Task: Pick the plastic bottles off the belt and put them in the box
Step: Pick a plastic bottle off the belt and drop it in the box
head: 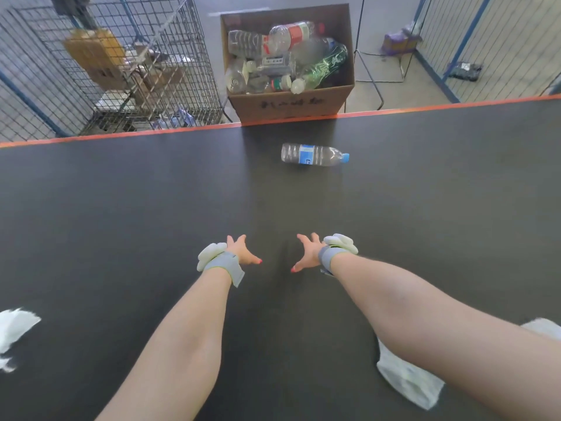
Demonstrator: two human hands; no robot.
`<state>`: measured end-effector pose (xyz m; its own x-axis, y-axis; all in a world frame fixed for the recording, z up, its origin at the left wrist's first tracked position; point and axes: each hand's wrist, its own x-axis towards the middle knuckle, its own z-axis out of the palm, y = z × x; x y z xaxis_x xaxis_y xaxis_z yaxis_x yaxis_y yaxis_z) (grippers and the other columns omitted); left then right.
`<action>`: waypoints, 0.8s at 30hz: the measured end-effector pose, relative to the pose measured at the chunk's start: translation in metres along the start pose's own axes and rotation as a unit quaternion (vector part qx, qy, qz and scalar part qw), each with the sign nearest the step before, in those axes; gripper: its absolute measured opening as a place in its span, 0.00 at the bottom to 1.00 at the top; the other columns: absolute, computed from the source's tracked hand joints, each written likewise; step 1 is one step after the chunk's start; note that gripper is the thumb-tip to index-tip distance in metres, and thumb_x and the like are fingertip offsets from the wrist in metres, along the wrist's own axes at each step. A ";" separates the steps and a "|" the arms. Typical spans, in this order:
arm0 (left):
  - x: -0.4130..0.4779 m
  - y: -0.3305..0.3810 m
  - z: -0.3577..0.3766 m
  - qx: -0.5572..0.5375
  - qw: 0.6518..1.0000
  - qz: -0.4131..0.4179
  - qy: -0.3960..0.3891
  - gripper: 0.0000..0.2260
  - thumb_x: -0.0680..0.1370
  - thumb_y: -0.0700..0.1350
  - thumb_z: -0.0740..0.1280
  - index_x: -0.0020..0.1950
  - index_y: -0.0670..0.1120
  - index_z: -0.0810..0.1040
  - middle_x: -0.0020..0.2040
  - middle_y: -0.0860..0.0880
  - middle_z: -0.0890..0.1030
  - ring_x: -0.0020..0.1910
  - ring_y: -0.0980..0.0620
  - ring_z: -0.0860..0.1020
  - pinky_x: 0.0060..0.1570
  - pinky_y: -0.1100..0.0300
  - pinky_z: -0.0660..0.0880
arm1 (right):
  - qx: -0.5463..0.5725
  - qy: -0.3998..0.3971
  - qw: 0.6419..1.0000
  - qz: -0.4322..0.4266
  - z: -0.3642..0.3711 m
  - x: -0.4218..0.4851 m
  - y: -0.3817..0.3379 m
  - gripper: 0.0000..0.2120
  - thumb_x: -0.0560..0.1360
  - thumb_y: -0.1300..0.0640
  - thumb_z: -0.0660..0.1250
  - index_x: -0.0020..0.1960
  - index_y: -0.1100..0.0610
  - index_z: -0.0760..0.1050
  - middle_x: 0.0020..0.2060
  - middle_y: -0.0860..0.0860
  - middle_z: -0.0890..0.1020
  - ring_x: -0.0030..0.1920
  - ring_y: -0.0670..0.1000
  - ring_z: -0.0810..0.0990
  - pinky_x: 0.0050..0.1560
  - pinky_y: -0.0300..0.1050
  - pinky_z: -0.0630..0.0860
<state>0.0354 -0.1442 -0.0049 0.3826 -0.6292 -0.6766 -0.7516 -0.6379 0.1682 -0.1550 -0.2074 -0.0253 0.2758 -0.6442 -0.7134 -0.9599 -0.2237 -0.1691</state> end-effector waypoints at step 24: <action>-0.070 -0.022 0.022 0.041 0.995 0.054 0.067 0.46 0.70 0.61 0.72 0.79 0.53 0.47 0.79 0.45 0.46 0.78 0.41 0.44 0.75 0.43 0.50 | 0.054 0.077 0.996 0.003 0.012 -0.102 0.033 0.47 0.71 0.36 0.67 0.79 0.44 0.43 0.78 0.52 0.49 0.74 0.61 0.60 0.70 0.54 0.63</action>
<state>0.0133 -0.0764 0.0233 0.3615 -0.7487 -0.5557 -0.8311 -0.5289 0.1719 -0.2157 -0.1404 0.0344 0.2660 -0.7516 -0.6036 -0.9592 -0.1443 -0.2431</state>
